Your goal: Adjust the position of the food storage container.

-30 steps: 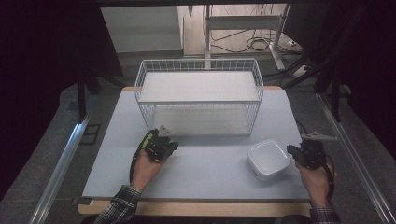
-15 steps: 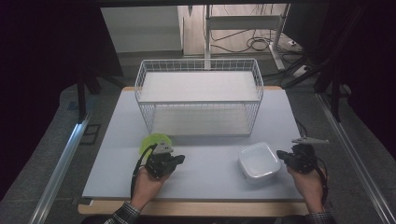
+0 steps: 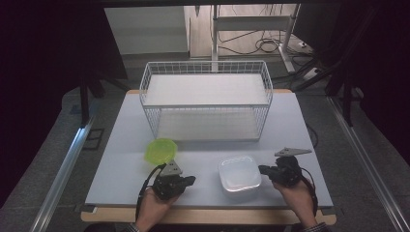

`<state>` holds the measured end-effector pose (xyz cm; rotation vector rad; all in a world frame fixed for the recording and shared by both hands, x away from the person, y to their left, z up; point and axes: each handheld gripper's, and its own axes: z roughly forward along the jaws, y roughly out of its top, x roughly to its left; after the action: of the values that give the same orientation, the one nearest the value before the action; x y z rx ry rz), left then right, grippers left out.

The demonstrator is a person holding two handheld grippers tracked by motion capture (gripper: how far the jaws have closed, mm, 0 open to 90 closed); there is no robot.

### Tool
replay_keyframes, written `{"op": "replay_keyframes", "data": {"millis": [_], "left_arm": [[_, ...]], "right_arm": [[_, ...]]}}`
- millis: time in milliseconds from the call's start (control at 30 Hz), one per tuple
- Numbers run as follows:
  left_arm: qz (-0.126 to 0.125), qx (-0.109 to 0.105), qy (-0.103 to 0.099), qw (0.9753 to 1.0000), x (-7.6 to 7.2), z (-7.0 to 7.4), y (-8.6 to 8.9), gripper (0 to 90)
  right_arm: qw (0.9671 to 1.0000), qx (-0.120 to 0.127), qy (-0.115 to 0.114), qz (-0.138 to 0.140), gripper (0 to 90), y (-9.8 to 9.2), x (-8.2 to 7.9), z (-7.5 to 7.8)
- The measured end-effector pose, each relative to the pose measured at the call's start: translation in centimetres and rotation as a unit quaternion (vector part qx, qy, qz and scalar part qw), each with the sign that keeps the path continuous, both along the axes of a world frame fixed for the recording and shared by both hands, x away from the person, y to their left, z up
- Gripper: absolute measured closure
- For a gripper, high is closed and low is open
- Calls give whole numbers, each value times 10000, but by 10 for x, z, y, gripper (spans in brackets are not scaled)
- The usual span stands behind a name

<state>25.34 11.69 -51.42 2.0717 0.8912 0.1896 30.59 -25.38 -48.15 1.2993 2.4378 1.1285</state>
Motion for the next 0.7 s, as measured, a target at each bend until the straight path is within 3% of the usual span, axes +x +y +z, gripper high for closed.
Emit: {"op": "replay_keyframes", "data": {"millis": [200,367,433,500,567,700], "left_arm": [[16,1,77,10000,-7,-1,3,881],[59,18,115,9999,-14,0,7,877],[186,188,89,9996,-14,-1,8,884],[264,172,148,9994,-10,-2,13,887],[344,215,111,9991,-6,-1,15,894],[475,356,33,9982,6,-2,16,897]], "right_arm": [[9989,241,164,369,889,30,-7,-5],[9974,273,206,633,888,56,-15,-7],[9969,283,214,699,889,66,-19,-8],[9974,171,109,686,889,73,-20,-7],[9973,269,137,670,890,77,-19,-9],[9977,224,120,633,891,81,-18,-10]]}}
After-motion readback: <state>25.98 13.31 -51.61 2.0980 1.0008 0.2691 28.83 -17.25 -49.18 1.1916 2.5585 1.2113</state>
